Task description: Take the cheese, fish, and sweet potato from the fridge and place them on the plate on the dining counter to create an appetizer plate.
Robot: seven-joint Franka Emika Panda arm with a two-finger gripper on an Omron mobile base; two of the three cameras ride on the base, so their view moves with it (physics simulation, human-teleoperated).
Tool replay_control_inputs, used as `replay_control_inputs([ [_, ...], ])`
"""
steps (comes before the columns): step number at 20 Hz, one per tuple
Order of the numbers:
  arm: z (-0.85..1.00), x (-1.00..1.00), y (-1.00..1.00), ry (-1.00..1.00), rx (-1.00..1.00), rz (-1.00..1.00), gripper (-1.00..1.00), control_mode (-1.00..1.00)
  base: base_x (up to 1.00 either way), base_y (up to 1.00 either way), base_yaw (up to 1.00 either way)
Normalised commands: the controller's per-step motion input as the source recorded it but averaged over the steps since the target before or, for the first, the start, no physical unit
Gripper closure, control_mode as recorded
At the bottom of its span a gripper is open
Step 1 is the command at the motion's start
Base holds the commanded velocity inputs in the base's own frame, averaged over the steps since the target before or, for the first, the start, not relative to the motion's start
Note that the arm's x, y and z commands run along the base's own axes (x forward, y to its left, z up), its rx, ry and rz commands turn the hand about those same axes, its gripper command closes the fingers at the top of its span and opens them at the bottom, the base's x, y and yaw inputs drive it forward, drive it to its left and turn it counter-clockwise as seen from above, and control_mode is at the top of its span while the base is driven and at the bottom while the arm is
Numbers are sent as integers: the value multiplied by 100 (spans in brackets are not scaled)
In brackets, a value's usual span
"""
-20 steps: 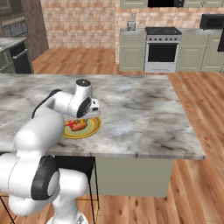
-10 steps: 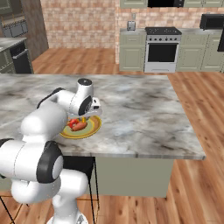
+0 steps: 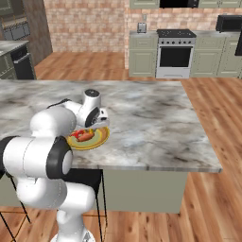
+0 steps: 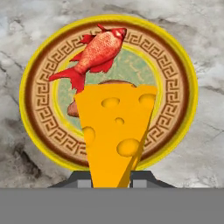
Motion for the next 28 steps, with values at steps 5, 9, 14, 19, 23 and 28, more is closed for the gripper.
replay_control_inputs([
  [5,-6,24,0,-1,0,0,100,-100,0,0,0],
  [9,-9,31,0,-4,0,0,100,-100,0,0,0],
  [14,-17,34,0,-8,0,0,100,-100,0,0,0],
  [19,-25,38,0,-11,0,0,100,-100,0,0,0],
  [23,-30,42,0,-11,0,0,100,-100,0,0,0],
  [28,-28,39,0,-4,0,0,100,-100,0,0,0],
])
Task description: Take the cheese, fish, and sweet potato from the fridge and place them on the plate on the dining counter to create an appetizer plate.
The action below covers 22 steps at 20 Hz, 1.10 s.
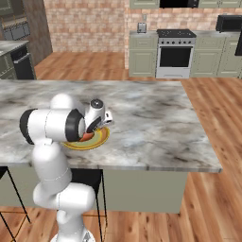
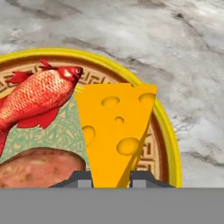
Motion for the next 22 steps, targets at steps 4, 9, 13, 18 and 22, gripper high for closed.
replay_control_inputs([
  [4,-30,29,0,0,0,0,100,-100,0,0,0],
  [9,-26,17,0,9,0,0,-100,-100,0,0,0],
  [13,-2,-6,0,4,0,-1,-100,-100,0,0,0],
  [18,25,-65,2,0,0,-2,-100,-100,0,0,0],
  [22,59,-93,13,1,0,-2,-100,-100,0,0,0],
])
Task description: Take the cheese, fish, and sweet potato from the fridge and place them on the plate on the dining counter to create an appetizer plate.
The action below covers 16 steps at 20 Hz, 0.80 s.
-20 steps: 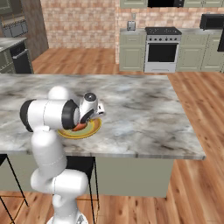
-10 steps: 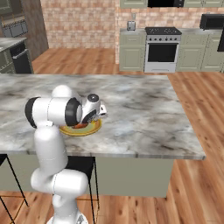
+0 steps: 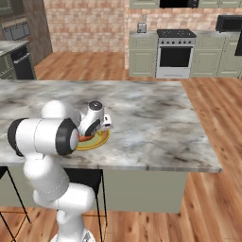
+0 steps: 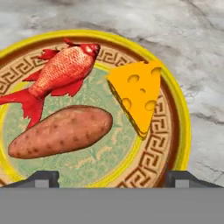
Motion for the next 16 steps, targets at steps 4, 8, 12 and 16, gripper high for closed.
replay_control_inputs([
  [4,100,-87,0,1,0,0,-100,-100,0,0,0],
  [8,100,-92,-12,1,0,0,-100,-100,0,0,0],
  [12,100,-100,-31,0,0,-4,-100,-100,0,0,0],
  [16,100,-100,-46,0,0,-6,-100,-100,0,0,0],
])
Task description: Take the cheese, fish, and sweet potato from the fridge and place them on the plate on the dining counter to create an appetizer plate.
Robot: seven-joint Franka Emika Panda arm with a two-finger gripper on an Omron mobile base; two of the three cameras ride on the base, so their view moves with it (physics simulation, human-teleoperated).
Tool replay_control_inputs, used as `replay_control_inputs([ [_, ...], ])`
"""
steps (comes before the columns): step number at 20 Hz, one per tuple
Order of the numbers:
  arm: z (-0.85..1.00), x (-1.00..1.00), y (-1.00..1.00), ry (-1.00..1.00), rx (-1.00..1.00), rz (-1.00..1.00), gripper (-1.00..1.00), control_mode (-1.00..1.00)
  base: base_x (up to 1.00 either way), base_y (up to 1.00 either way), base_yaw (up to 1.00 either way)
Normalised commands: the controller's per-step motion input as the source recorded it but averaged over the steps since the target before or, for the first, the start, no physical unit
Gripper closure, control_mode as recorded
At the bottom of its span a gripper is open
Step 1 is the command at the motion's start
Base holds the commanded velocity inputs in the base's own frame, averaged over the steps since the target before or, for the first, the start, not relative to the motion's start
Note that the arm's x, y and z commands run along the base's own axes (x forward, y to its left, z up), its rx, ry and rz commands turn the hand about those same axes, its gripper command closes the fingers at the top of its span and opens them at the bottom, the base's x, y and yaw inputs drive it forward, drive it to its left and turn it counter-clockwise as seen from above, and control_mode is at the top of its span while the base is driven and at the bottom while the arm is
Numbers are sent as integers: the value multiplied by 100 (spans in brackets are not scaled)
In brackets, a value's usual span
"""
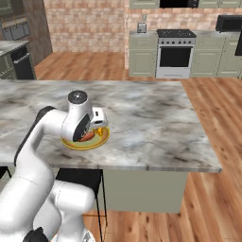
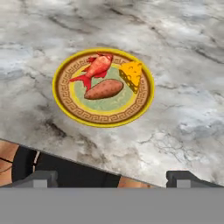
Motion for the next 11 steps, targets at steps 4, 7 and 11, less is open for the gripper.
replay_control_inputs([
  [4,94,-100,-53,0,0,-7,-100,-100,0,0,0],
  [7,83,-100,-52,0,0,-10,-100,-100,0,0,0],
  [11,73,-100,-58,0,1,-9,-100,-100,0,0,0],
])
